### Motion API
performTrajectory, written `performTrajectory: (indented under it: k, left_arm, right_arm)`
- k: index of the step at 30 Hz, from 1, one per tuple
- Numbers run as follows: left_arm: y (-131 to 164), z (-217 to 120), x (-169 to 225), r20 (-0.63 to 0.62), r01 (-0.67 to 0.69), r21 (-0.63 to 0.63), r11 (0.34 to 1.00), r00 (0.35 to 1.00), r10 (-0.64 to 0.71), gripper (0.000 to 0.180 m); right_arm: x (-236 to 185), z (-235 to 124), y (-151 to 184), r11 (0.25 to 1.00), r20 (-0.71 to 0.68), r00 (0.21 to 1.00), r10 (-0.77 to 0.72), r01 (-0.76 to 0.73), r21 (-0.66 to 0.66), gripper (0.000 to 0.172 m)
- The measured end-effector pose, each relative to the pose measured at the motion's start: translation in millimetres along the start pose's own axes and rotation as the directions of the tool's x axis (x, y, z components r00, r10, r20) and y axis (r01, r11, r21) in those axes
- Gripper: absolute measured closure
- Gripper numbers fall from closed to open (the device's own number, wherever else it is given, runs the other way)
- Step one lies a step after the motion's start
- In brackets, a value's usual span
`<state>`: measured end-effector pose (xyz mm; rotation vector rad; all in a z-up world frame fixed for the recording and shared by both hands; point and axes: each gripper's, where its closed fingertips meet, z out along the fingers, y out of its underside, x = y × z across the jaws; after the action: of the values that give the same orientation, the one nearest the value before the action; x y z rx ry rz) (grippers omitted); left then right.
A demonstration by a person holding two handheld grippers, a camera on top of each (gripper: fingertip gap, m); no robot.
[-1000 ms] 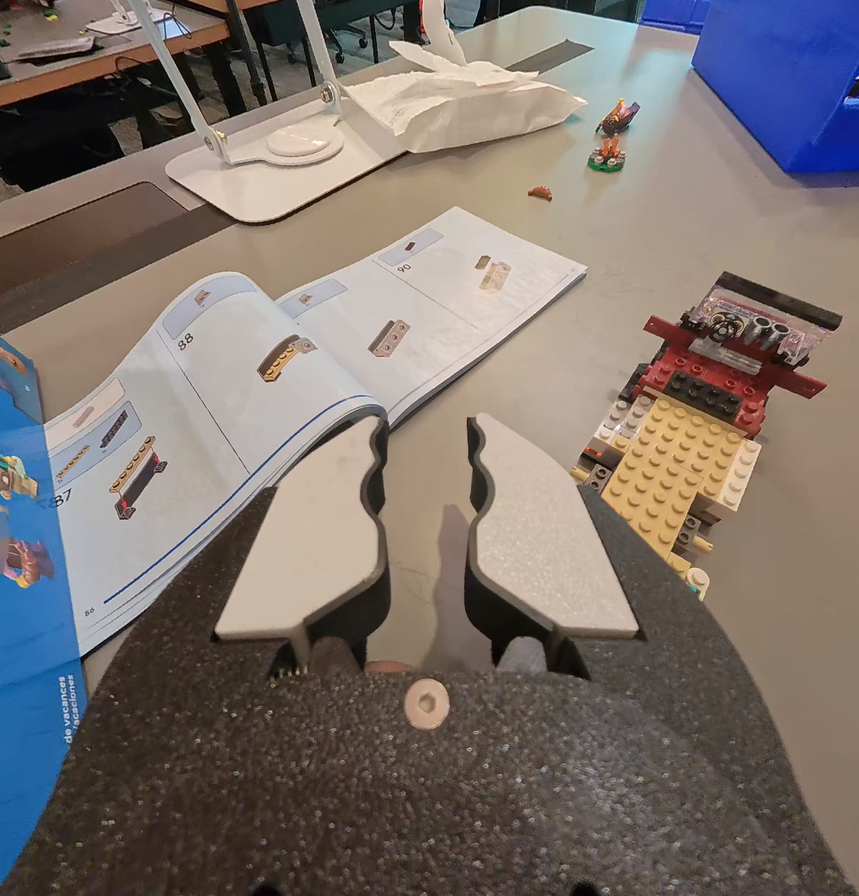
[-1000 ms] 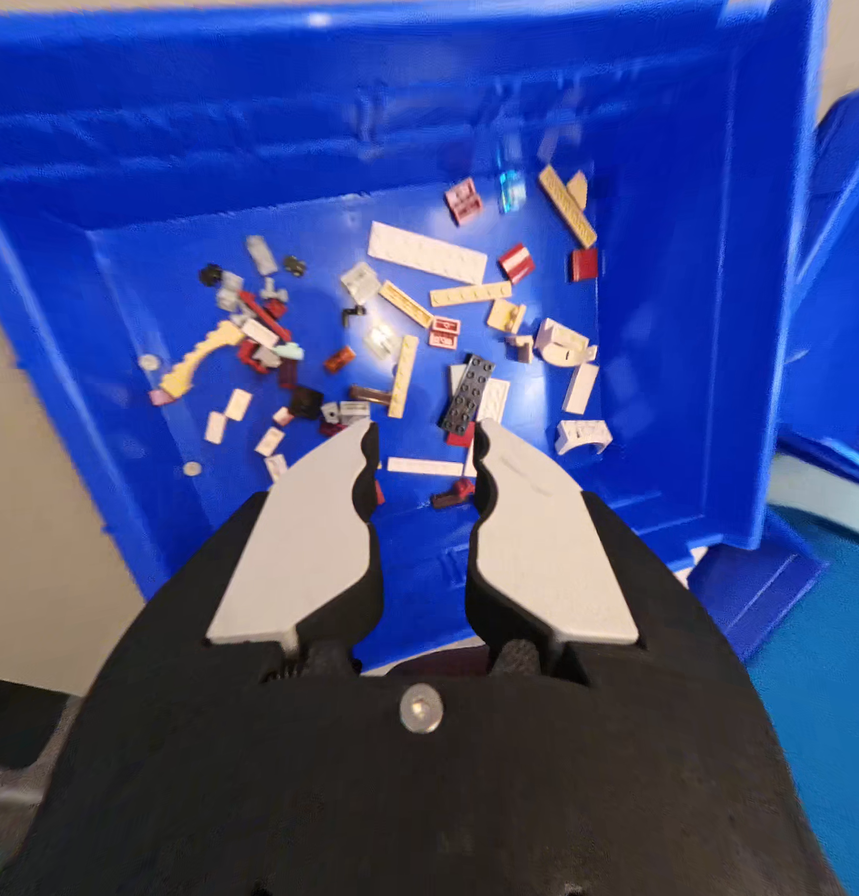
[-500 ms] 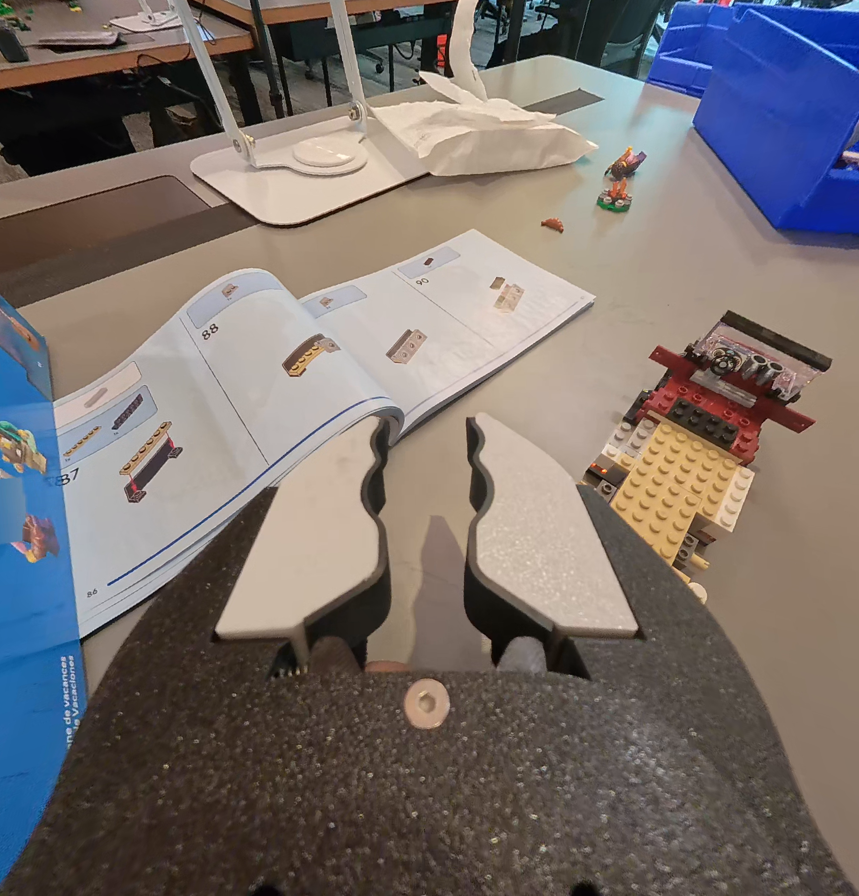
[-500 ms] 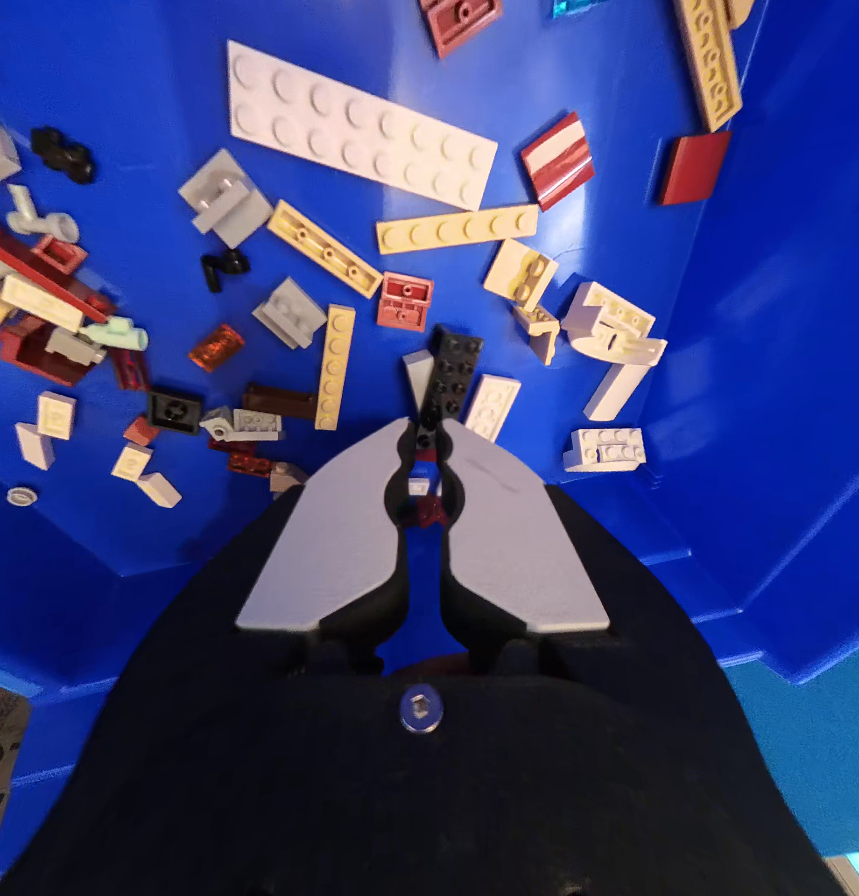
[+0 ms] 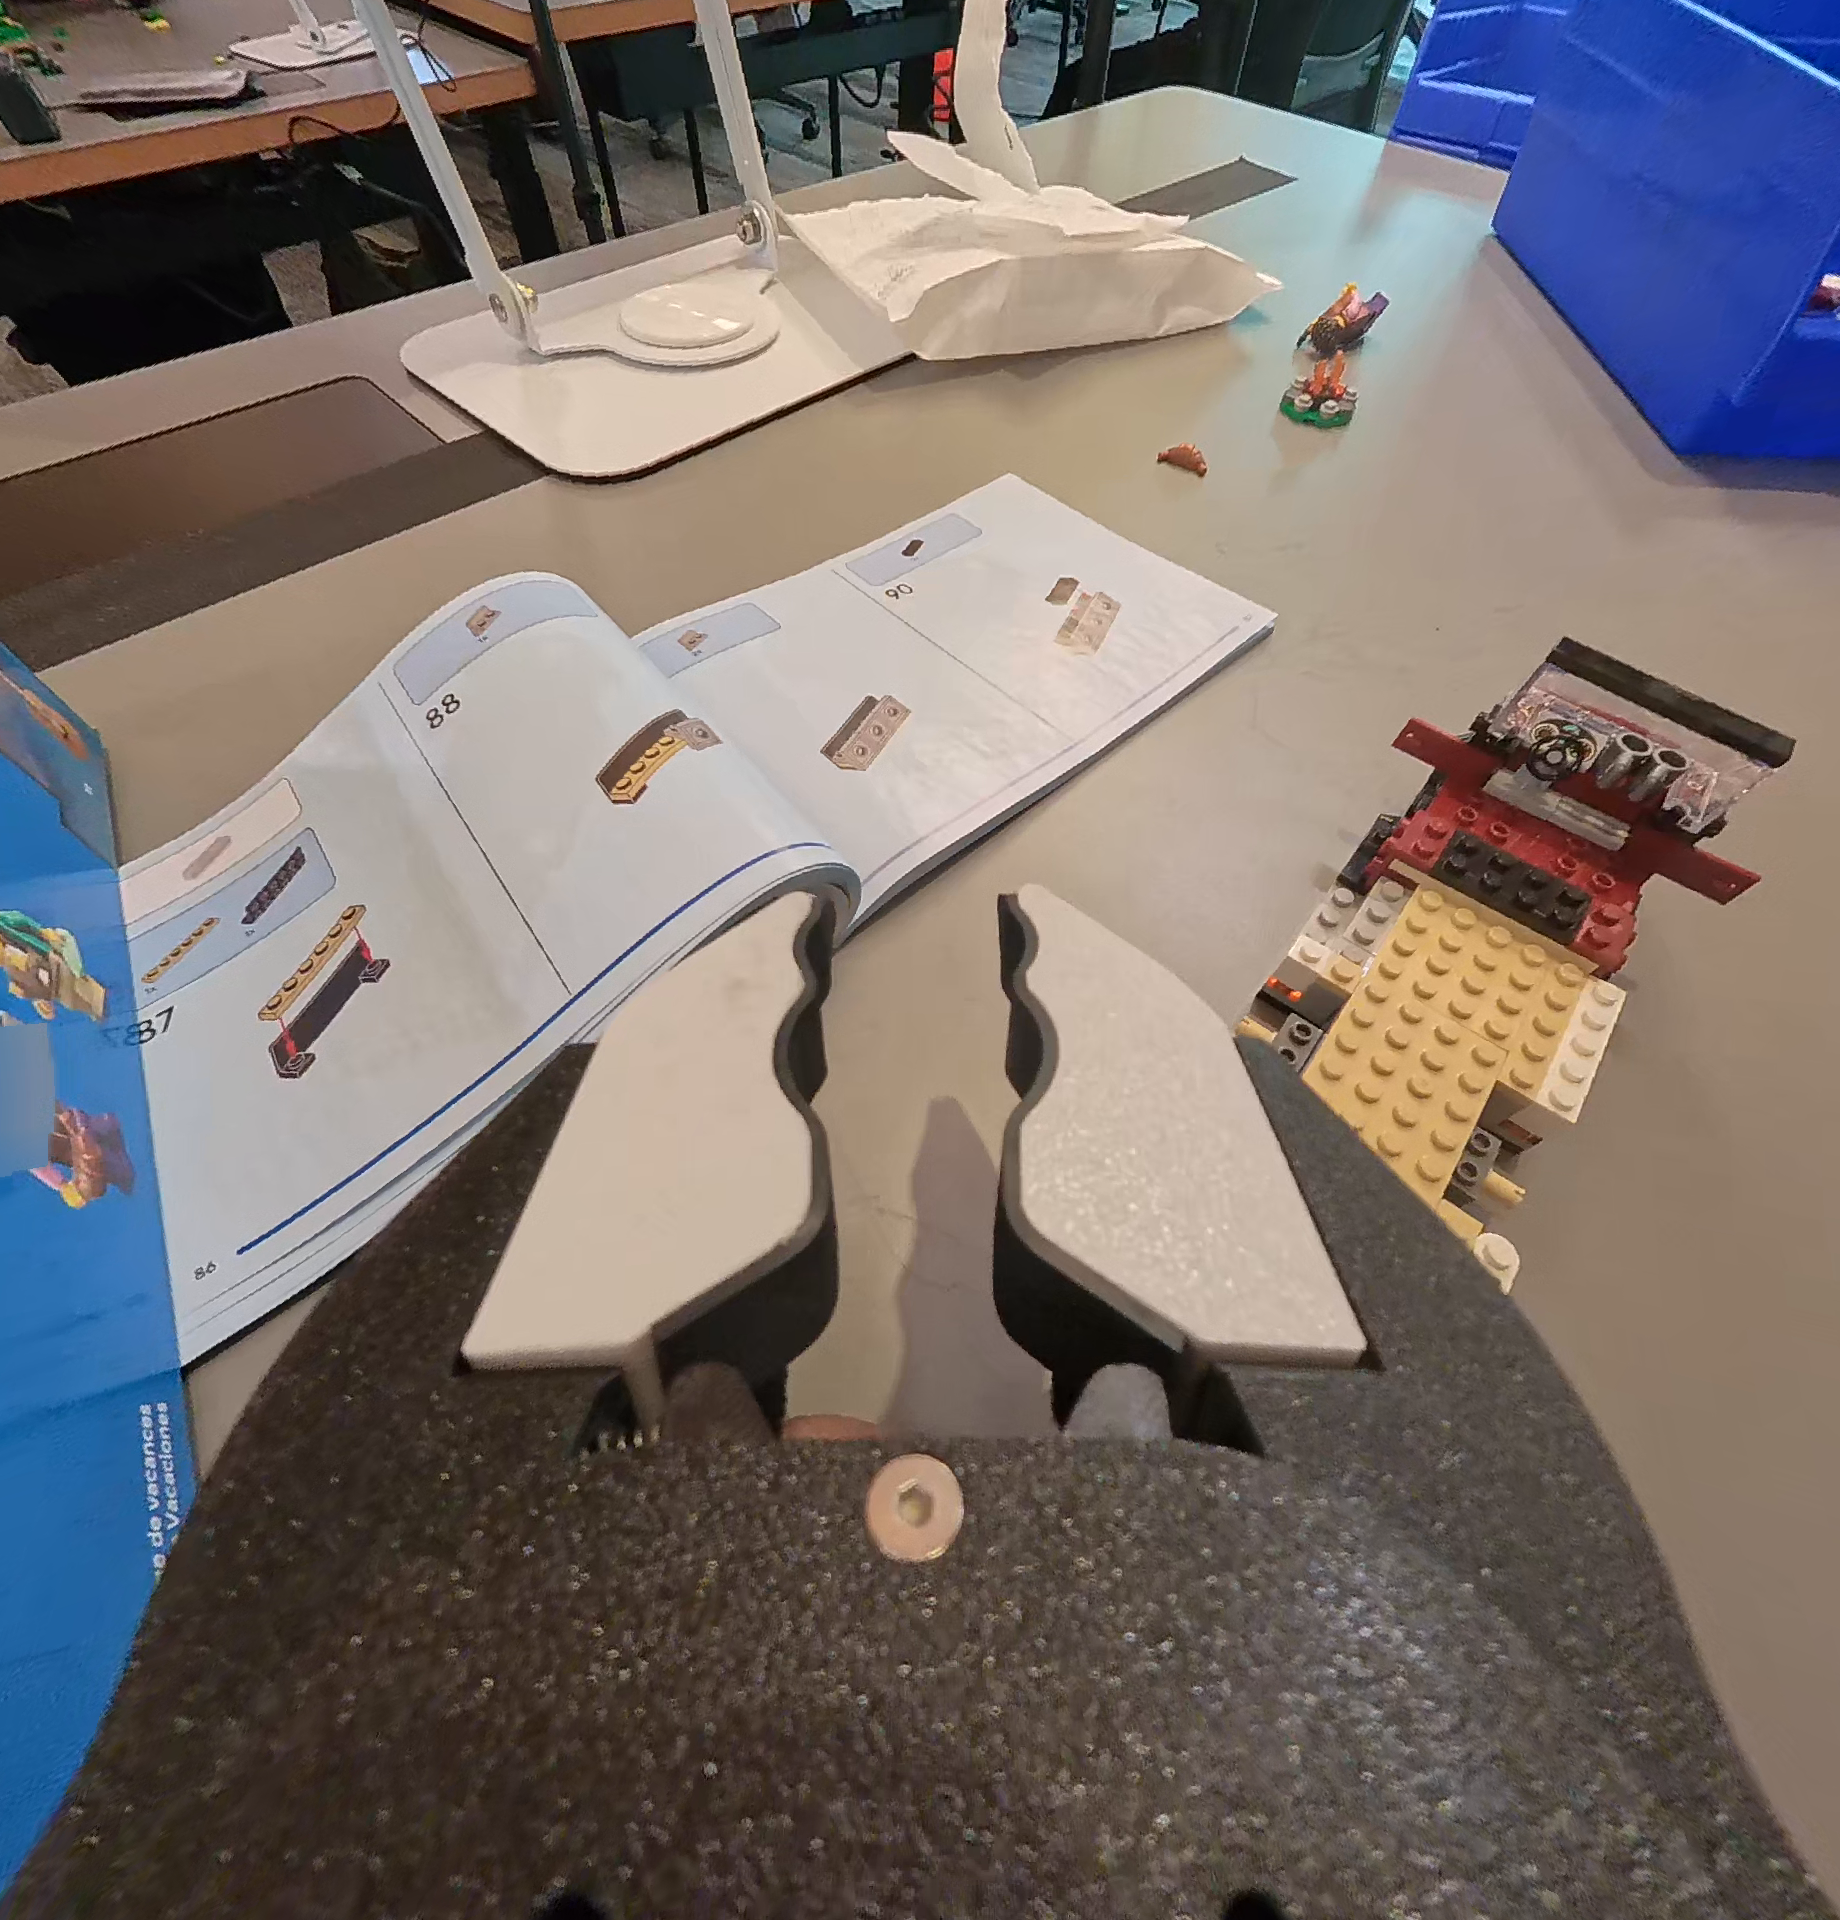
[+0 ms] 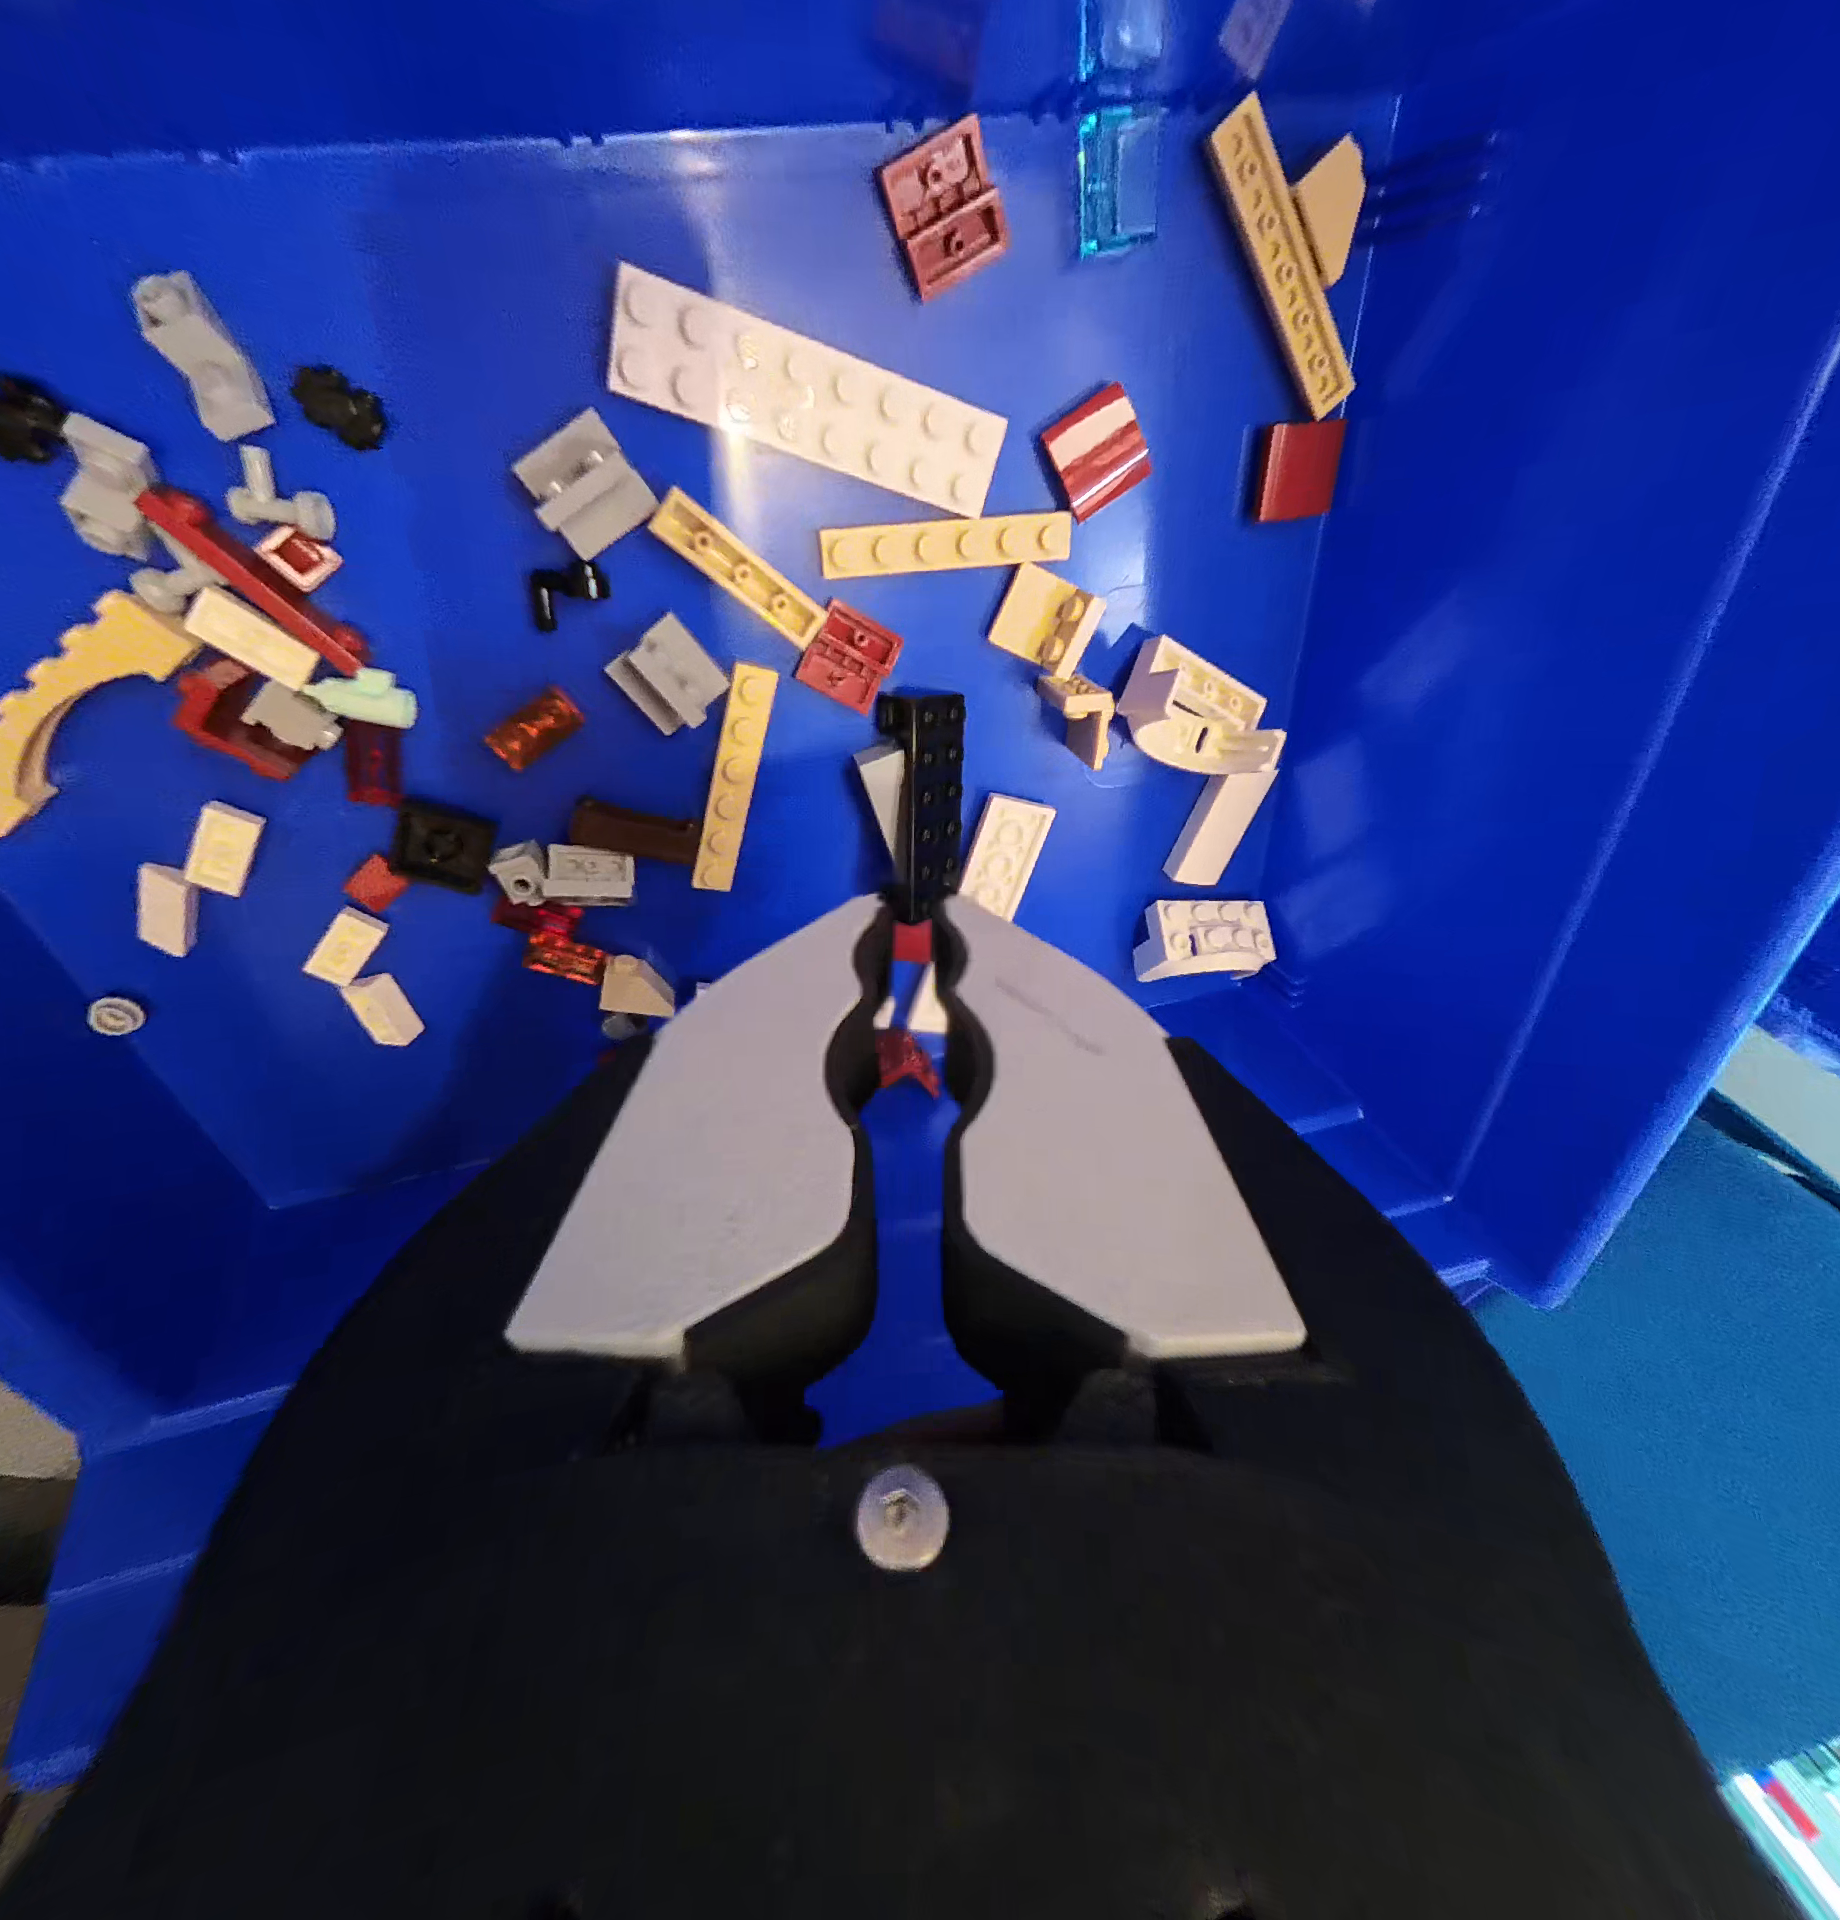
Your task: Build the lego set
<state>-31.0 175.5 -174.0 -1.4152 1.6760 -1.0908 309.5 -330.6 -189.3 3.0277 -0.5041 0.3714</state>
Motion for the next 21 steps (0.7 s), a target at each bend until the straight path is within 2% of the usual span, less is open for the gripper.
performTrajectory:
  k: [2, 10, 12, 15, 18, 21]
  left_arm:
    - [1.0, 1.2, 1.5, -0.002, -0.013, -0.01, 1.0, 1.0, 0.013, 0.15]
    - [0.6, -0.3, -0.2, 0.006, -0.006, -0.003, 1.0, 1.0, 0.006, 0.149]
    - [0.1, -0.8, -1.3, 0.005, 0.005, 0.001, 1.0, 1.0, -0.005, 0.149]
    - [0.4, -0.5, -1.1, 0.002, 0.006, -0.001, 1.0, 1.0, -0.006, 0.15]
    - [0.3, -0.6, -0.4, 0.001, 0.0, 0.0, 1.0, 1.0, 0.0, 0.15]
    - [0.6, -0.6, -0.2, 0.0, 0.0, -0.002, 1.0, 1.0, 0.0, 0.149]
  right_arm:
    - [3.1, 5.6, 0.0, 1.0, 0.0, 1.0, -0.013, 0.013, -0.021, 0.155]
    - [3.0, 28.1, -2.7, 0.987, 0.12, 0.989, -0.093, 0.107, -0.122, 0.145]
    - [5.8, 32.9, -1.8, 0.982, 0.132, 0.987, -0.091, 0.111, -0.154, 0.148]
    - [7.6, 35.3, 0.1, 0.979, 0.173, 0.982, -0.076, 0.106, -0.175, 0.165]
    - [8.5, 36.1, 2.8, 0.979, 0.191, 0.979, -0.069, 0.104, -0.178, 0.166]
    - [12.3, 31.1, 3.1, 0.982, 0.149, 0.986, -0.072, 0.096, -0.162, 0.167]
